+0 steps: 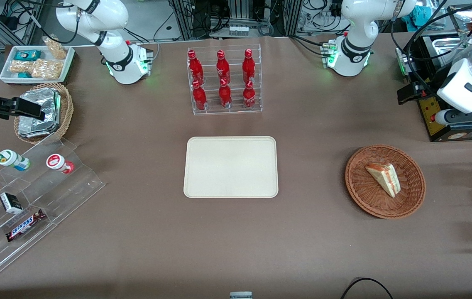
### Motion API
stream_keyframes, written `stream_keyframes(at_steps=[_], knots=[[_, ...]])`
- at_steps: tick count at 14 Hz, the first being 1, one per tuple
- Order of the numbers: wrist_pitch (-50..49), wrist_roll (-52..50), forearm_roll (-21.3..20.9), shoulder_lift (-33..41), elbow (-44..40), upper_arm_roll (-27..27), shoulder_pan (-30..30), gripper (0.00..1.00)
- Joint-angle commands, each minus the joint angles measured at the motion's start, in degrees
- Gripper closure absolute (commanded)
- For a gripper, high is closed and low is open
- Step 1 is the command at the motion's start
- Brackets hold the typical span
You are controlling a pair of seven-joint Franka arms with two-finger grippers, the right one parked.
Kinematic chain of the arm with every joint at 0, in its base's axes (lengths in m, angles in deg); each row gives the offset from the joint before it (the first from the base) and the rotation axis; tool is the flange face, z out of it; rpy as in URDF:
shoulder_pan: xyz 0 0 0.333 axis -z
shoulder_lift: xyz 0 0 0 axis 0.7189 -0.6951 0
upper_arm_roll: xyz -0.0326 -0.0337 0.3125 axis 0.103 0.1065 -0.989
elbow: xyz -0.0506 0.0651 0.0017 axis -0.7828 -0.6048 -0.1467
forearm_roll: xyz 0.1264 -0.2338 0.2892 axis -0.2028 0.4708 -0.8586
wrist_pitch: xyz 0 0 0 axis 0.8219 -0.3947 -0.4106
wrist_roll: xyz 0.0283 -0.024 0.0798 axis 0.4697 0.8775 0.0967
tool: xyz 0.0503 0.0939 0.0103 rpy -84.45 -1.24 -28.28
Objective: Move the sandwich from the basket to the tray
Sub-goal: 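Move the left gripper toward the wicker basket holding the sandwich, then lower the open left gripper over the sandwich in the basket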
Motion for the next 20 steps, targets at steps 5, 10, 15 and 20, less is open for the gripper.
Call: stream_keyframes(at_steps=[5,10,15,20], knots=[[-0.2,0.5,0.4,-0.5,-1.4,-0.6,0.6,0.00],[-0.5,0.4,-0.3,-3.8,-1.1,-1.6,-0.1,0.00],[9.3,-0.1,-0.3,-4.5,10.8,-2.3,-4.4,0.00],[31.7,-4.9,-0.5,-1.4,28.6,-2.6,-5.3,0.00]])
